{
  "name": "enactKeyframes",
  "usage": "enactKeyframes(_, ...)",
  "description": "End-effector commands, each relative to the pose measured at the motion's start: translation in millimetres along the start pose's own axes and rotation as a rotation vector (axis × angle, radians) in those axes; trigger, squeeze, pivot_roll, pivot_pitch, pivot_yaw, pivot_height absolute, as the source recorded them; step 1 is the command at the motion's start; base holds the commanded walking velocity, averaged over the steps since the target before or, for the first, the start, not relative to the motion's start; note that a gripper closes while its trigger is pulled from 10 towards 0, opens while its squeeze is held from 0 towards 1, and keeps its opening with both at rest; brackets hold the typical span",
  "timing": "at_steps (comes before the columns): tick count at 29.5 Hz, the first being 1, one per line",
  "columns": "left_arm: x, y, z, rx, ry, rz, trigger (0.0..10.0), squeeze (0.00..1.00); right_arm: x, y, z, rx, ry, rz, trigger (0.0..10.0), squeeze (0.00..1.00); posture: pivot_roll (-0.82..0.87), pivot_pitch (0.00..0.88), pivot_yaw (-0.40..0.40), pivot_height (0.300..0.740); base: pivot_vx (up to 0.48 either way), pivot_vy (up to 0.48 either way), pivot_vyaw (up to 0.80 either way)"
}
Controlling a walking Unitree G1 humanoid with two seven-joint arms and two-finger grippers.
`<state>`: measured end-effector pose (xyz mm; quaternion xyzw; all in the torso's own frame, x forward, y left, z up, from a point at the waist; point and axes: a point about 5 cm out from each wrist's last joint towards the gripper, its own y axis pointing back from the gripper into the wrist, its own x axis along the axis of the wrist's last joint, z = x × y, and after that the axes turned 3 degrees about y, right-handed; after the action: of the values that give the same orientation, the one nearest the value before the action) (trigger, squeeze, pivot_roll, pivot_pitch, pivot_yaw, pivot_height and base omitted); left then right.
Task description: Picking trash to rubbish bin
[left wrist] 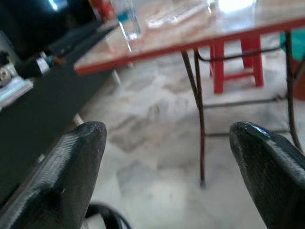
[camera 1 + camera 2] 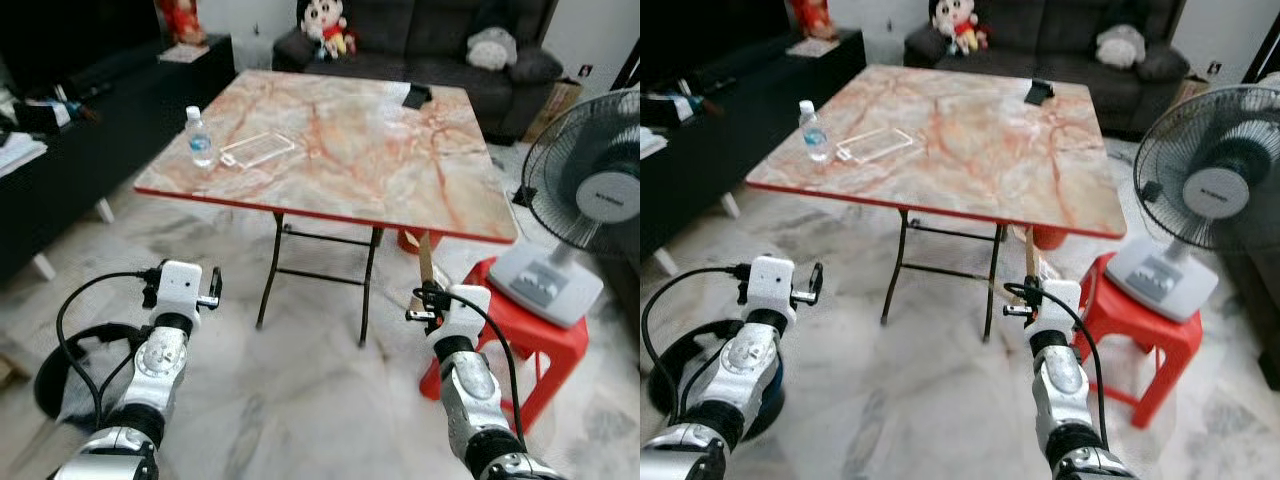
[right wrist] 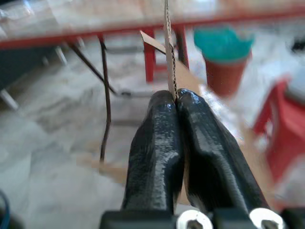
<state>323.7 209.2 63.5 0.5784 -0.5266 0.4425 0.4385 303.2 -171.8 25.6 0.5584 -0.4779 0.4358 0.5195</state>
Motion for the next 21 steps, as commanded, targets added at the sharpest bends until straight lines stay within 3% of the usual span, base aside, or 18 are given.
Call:
enactKeyframes(1, -5.1, 0.4, 0.5, -0.002, 0.017, -0.044, 10.0, 0.00, -4.3, 1.2, 5.6, -0.022, -0.013, -0.038, 10.0, 0.00, 0.03, 0.000, -0.030, 0.740, 0.000, 0.000, 0.00)
enactKeyframes(3, -6.2, 0.8, 0.3, -0.001, 0.017, -0.051, 10.0, 0.00, -6.2, 1.8, 5.9, -0.021, -0.013, -0.050, 10.0, 0.00, 0.03, 0.000, -0.030, 0.740, 0.000, 0.000, 0.00)
enactKeyframes(8, -31.5, 12.4, -0.7, -0.006, 0.008, -0.197, 10.0, 0.00, -41.9, 21.5, 11.3, -0.041, -0.001, -0.242, 10.0, 0.00, 0.03, 0.000, -0.029, 0.740, 0.000, 0.000, 0.00)
enactKeyframes(13, -42.0, 18.4, -0.9, 0.004, 0.020, -0.258, 10.0, 0.00, -57.1, 31.9, 12.8, -0.054, -0.002, -0.324, 10.0, 0.00, 0.03, 0.000, -0.025, 0.740, 0.000, 0.000, 0.00)
enactKeyframes(15, -56.0, 27.6, 1.1, -0.007, 0.041, -0.342, 10.0, 0.00, -72.9, 44.3, 13.0, -0.049, 0.008, -0.409, 10.0, 0.00, 0.02, 0.003, -0.024, 0.740, 0.000, 0.000, 0.00)
enactKeyframes(21, -61.8, 34.1, -4.5, 0.030, 0.035, -0.347, 10.0, 0.00, -87.5, 57.0, 14.6, -0.080, 0.006, -0.495, 10.0, 0.00, 0.03, 0.014, -0.024, 0.740, 0.000, 0.000, 0.00)
